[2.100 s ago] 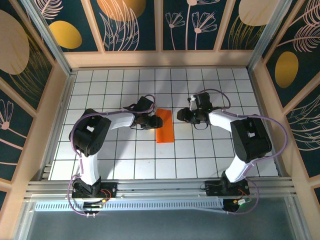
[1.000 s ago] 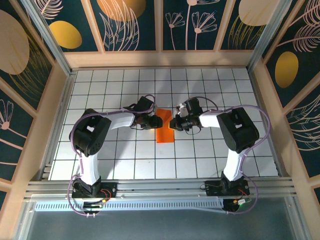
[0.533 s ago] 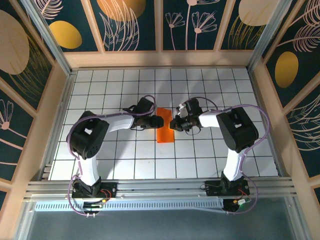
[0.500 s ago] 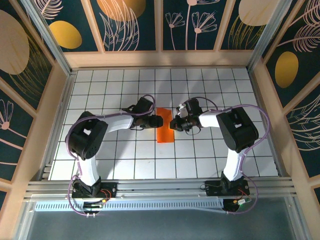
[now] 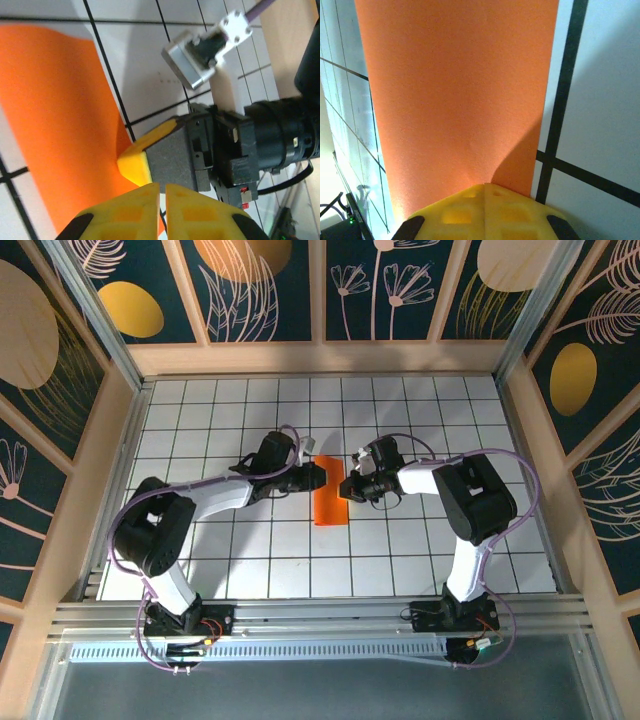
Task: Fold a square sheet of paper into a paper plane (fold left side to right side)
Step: First fold the square sheet of paper in half at the center of the table.
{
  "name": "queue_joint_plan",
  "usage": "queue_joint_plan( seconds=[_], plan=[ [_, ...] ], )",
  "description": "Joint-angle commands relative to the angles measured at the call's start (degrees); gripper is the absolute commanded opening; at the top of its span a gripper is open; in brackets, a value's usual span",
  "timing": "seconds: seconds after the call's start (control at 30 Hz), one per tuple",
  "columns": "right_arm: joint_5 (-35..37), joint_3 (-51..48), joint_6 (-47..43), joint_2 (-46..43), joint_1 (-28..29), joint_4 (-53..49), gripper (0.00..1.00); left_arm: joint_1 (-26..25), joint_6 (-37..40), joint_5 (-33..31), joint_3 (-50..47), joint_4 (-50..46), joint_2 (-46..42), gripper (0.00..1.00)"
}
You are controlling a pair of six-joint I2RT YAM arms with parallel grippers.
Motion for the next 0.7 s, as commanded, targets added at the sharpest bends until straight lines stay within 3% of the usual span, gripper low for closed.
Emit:
queue_joint_plan(
  seconds=[0.0, 0.13, 0.47, 0.67],
  plan=[
    [7.77, -0.85, -1.94, 3.61, 0.29, -5.15, 0.0, -0.04, -1.34, 6.08, -0.59, 5.12, 3.38, 0.09],
    [8.11, -0.78, -2.21, 3.6, 0.3, -5.51, 0.0, -0.09, -1.5, 6.94, -0.74, 5.79, 6.59, 0.08],
    [9.32, -0.49, -3.07, 3.62, 0.3, -7.0, 0.0, 0.13, 0.89, -0.75, -1.53, 0.19, 9.76, 0.05],
    [10.4, -0.31, -3.73, 3.87, 0.32, -8.01, 0.0, 1.68, 0.8, -1.58, -3.93, 0.51, 9.88, 0.02]
  ],
)
